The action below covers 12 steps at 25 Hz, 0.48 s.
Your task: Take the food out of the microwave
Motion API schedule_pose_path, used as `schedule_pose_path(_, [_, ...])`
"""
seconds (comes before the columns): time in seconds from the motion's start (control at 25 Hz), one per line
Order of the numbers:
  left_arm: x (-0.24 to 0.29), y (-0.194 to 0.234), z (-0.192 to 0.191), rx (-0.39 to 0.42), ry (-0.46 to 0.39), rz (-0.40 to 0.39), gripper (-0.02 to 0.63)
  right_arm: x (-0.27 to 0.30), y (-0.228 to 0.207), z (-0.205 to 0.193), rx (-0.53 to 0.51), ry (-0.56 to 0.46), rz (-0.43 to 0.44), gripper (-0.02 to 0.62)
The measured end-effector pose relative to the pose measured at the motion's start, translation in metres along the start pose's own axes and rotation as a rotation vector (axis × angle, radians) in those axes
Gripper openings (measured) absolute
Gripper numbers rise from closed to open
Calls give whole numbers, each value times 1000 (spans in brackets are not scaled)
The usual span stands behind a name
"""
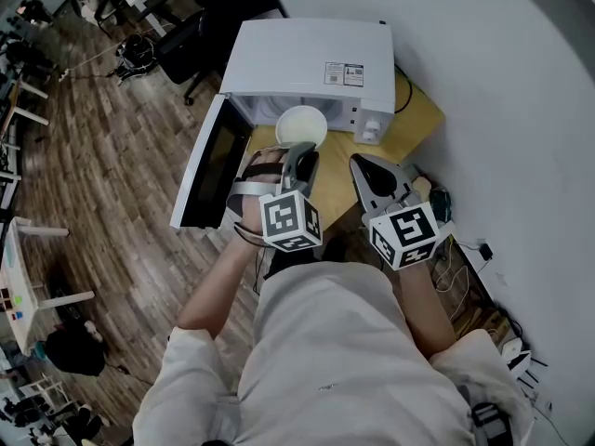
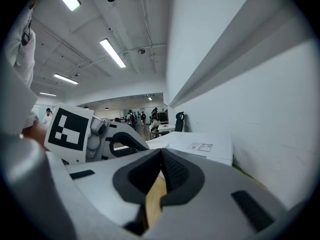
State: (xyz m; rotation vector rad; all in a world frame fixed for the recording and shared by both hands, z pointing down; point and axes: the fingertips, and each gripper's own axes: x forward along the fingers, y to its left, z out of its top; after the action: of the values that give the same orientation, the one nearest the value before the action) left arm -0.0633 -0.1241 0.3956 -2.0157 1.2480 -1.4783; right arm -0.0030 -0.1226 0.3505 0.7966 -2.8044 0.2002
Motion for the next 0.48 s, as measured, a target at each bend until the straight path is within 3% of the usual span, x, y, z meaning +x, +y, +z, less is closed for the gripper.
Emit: schedule_pose_path(0.48, [-7,6,4,13,-20,9,66,2,6,-2,-4,7,-3,0])
